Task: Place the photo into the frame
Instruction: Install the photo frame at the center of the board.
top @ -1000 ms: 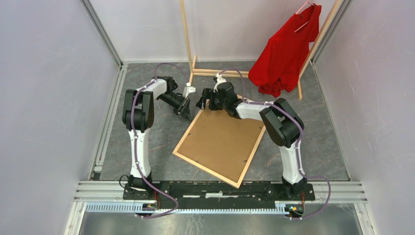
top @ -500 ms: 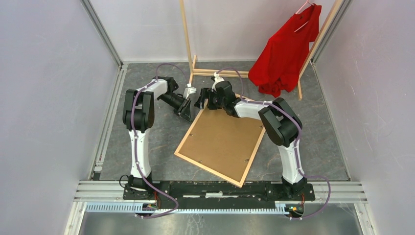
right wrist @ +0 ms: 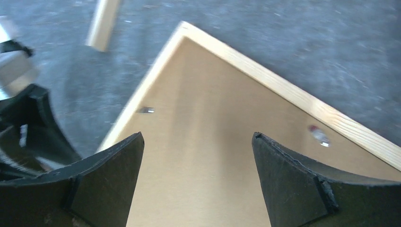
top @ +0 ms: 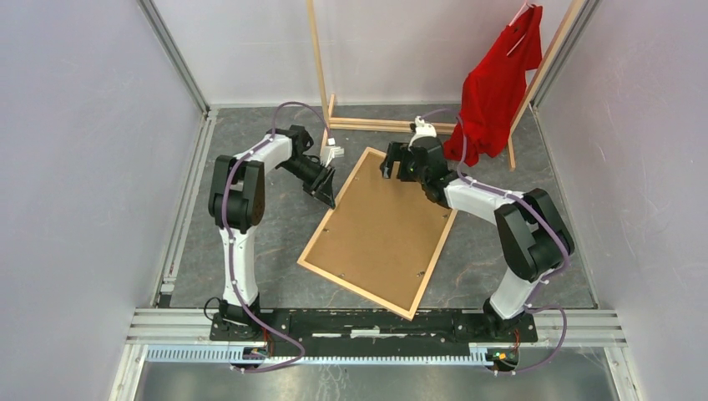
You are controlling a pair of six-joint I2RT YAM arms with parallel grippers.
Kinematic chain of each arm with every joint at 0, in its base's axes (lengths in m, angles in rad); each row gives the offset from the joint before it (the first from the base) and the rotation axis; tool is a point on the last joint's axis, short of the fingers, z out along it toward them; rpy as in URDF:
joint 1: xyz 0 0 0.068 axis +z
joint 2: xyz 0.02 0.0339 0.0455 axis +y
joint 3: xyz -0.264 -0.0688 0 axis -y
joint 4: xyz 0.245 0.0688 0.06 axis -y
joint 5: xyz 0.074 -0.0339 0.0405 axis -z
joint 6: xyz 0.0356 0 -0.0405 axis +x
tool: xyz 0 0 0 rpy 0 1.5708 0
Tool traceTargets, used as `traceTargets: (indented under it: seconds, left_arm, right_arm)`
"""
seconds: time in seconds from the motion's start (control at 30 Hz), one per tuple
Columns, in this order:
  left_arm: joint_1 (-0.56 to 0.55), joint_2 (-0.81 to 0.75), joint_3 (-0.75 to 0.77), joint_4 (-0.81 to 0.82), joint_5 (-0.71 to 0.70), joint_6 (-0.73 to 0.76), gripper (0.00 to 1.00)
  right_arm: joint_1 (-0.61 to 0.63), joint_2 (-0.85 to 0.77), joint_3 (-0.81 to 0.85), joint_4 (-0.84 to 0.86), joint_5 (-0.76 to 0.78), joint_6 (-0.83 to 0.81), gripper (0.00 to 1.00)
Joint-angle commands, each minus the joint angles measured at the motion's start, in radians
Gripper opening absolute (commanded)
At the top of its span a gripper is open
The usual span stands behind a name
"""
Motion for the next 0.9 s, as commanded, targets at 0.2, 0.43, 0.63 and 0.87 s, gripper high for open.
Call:
traceTargets:
  seconds: [0.2,0.43,0.63,0.87]
  left_arm:
    - [-0.01,0.034,-0.013,0.086,-0.029,-0.081,0.36]
    - [-0.01,0.051,-0.038,0.097,-0.044,-0.081,0.26]
    - [-0.01,0.045,-0.047,0.099,-0.038,-0.078,0.24]
    - [-0.01,0.039,-0.055,0.098,-0.037,-0.074,0.21]
  right_arm:
    - [-0.071,0.088,0.019,-0.014,0.086,-0.066,0.86]
    - [-0.101,0.129,0.028,-0.014,0.09,-0.057,0.85]
    - [-0.112,0.143,0.026,-0.008,0.087,-0.056,0.85]
    - [-0.121,0.164,0.032,0.008,0.065,-0.033,0.84]
